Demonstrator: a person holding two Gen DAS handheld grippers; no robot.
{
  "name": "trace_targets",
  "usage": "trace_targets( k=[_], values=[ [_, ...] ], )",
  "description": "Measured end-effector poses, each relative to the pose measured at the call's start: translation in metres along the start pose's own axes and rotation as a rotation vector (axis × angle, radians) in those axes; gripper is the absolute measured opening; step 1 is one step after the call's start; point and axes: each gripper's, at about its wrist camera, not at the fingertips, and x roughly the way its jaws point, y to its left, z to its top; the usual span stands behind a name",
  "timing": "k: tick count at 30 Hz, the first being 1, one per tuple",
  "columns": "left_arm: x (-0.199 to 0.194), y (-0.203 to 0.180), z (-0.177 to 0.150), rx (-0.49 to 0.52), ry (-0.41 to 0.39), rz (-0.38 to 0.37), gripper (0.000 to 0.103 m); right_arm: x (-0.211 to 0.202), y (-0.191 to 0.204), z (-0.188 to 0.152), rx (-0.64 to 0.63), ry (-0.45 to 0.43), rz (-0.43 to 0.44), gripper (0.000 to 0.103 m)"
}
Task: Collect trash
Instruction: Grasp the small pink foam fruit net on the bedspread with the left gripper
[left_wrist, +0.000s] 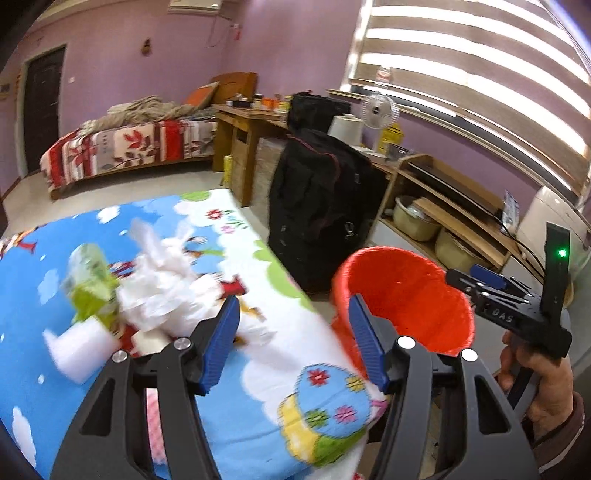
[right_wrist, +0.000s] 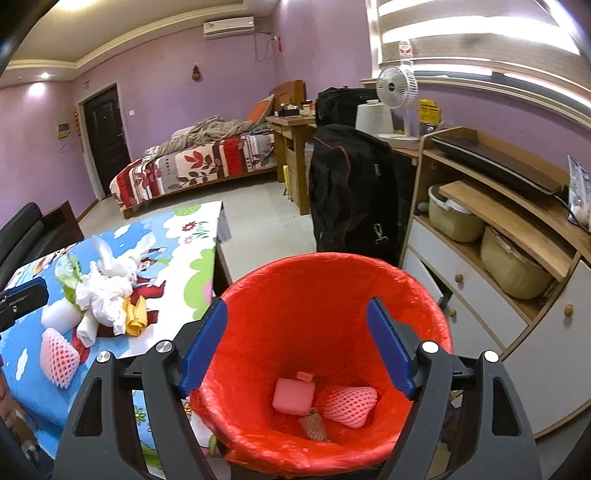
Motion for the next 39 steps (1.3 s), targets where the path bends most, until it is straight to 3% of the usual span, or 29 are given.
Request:
trace_targets(
  k=[15, 28, 39],
  values=[
    [-0.018, 0.078, -0.043, -0.135, 0.041, 0.115, 0.068, 0.002, 0.041, 0.002, -0.058, 0.008, 0.066, 0.076],
    [-0.002, 0.111, -0.073, -0.201, 0.136, 0.182, 0.078, 0.014, 0.087, 0.002, -0.103, 0.035, 0.148, 0.083],
    [0.007, 0.123, -0.083, -0.222, 0.215, 0.208, 0.077, 0.030, 0.144, 0.008, -0.176, 0.058, 0.240, 0.085]
  ],
)
